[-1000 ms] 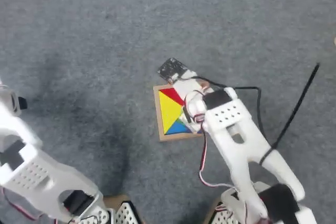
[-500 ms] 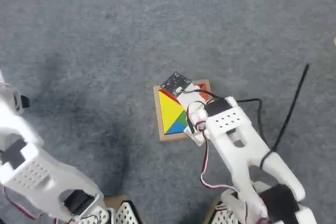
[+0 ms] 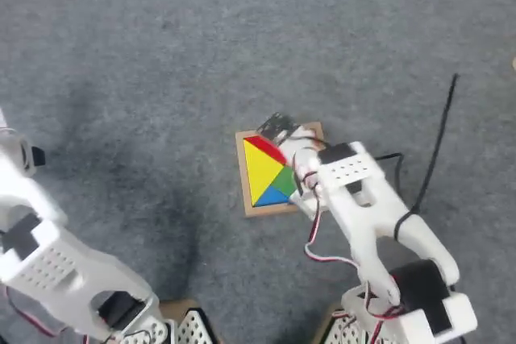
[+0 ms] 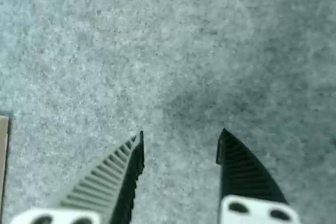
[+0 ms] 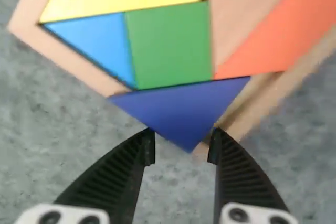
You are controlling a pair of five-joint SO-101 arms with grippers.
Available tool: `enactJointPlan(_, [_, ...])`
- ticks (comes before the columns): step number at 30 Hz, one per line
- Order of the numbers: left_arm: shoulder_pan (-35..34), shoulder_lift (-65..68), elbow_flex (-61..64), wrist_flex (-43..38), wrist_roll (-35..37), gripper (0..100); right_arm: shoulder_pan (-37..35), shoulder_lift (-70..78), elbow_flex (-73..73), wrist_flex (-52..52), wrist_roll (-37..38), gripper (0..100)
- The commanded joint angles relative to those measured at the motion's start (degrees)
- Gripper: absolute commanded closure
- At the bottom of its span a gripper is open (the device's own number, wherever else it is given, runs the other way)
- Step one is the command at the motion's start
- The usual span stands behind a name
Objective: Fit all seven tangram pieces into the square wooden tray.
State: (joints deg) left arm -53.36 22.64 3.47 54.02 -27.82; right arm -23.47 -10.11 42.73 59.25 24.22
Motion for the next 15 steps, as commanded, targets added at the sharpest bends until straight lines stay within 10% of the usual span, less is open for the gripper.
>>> enactJointPlan(1, [0.26, -0.35, -2.33, -0.88, -0.53, 77, 2.51, -0.40, -4.92, -0.13, 1.05, 81.6])
enactJointPlan(15, [1.58, -1.14, -2.42, 1.58, -0.44, 77, 5.85, -3.03, -8.44, -0.04, -2.37, 82.0])
